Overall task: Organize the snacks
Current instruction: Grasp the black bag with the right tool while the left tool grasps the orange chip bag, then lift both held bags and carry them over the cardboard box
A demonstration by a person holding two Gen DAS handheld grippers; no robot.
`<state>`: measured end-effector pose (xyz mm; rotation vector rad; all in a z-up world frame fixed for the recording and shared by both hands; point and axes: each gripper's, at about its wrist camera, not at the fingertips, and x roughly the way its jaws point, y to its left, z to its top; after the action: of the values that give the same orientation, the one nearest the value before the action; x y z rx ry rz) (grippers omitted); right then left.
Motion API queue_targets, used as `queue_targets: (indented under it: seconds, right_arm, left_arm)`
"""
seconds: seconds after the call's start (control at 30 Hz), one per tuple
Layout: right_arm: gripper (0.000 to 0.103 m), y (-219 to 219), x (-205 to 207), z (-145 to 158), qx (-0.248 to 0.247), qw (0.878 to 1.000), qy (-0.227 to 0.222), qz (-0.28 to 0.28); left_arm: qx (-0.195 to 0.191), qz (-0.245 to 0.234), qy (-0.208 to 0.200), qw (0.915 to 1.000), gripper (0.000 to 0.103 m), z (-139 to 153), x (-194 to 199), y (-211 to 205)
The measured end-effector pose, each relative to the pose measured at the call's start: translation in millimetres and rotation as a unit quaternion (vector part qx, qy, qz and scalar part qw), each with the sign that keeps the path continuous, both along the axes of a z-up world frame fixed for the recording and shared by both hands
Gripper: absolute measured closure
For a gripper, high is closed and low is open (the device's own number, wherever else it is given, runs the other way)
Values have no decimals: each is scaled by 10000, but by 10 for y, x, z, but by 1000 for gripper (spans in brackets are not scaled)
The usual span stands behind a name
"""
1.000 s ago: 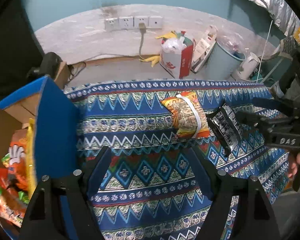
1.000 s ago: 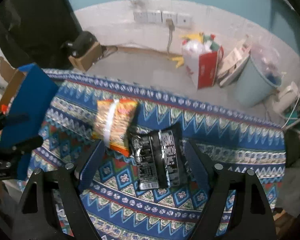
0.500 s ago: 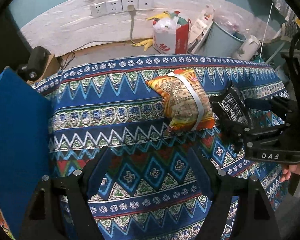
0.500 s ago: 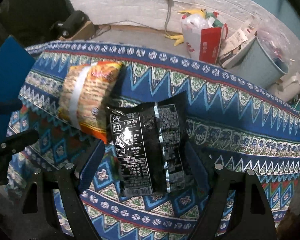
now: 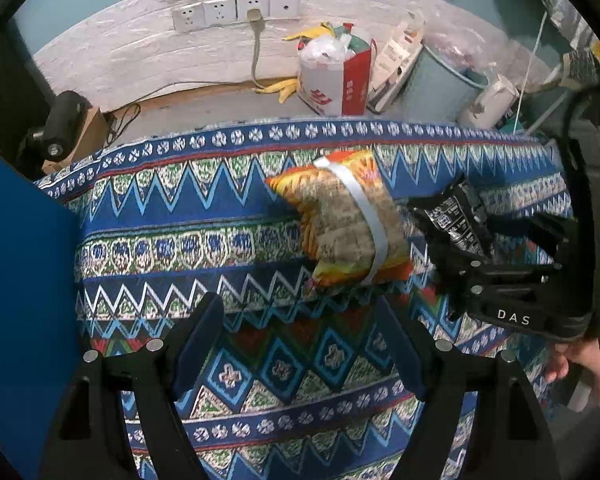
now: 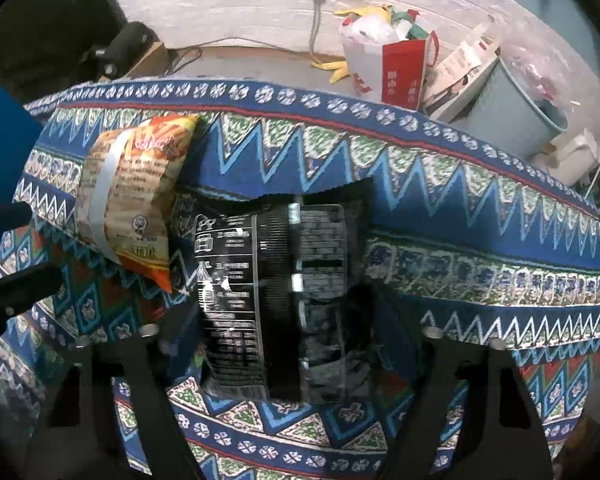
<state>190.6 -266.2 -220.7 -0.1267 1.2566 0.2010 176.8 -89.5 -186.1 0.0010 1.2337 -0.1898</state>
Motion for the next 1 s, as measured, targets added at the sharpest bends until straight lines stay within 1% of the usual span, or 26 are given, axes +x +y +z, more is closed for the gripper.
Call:
queue_targets:
  seconds: [0.13, 0.23, 0.37, 0.5, 0.57, 0.7, 0.83, 0.87, 0.9, 0.93, 0.97, 1.0]
  right_arm:
    - [43, -138, 22, 91, 308, 9992, -114, -230]
    - [43, -208, 37, 128, 296, 9985, -249, -374]
    - [43, -369, 45, 194, 550, 9955, -313, -699]
    - [43, -452, 33, 248, 636, 9933, -348, -896]
    - [43, -475, 30, 256, 672, 9929, -352, -916]
    - [43, -493, 30, 246, 728, 9921, -339, -967]
    - [43, -465, 5, 244, 717, 9921, -342, -973]
    - [43, -457, 3, 238, 701, 9923, -336, -966]
    - [43, -455, 4, 232, 695, 9924, -328, -963]
    - [43, -448, 10, 230, 711, 9924, -319, -950]
    - [43, -435, 9, 231, 725, 9924, -320, -940]
    - [43, -424, 7, 234, 726, 9925, -324, -926]
  left_arm:
    - [-93, 175, -19, 9998, 19, -19, 78, -7]
    - [-103, 222, -17, 9997, 19, -53, 136, -44]
    - [-310, 422, -8, 9986, 19, -95, 233, -77]
    - [-448, 574, -50, 9973, 18, -116, 294, -149]
    - [-354, 595, -34, 9976, 15, -140, 336, -204]
    - [-143, 520, 24, 9985, 15, -229, 424, -288]
    - [-27, 542, 45, 9985, 15, -298, 447, -293]
    - [8, 576, 40, 9983, 18, -307, 444, -283]
    - [12, 589, 17, 9983, 26, -308, 436, -274]
    - [20, 591, 5, 9983, 31, -310, 427, -265]
    - [107, 597, -38, 9982, 38, -301, 414, -260]
    - [150, 575, -64, 9982, 42, -288, 405, -260]
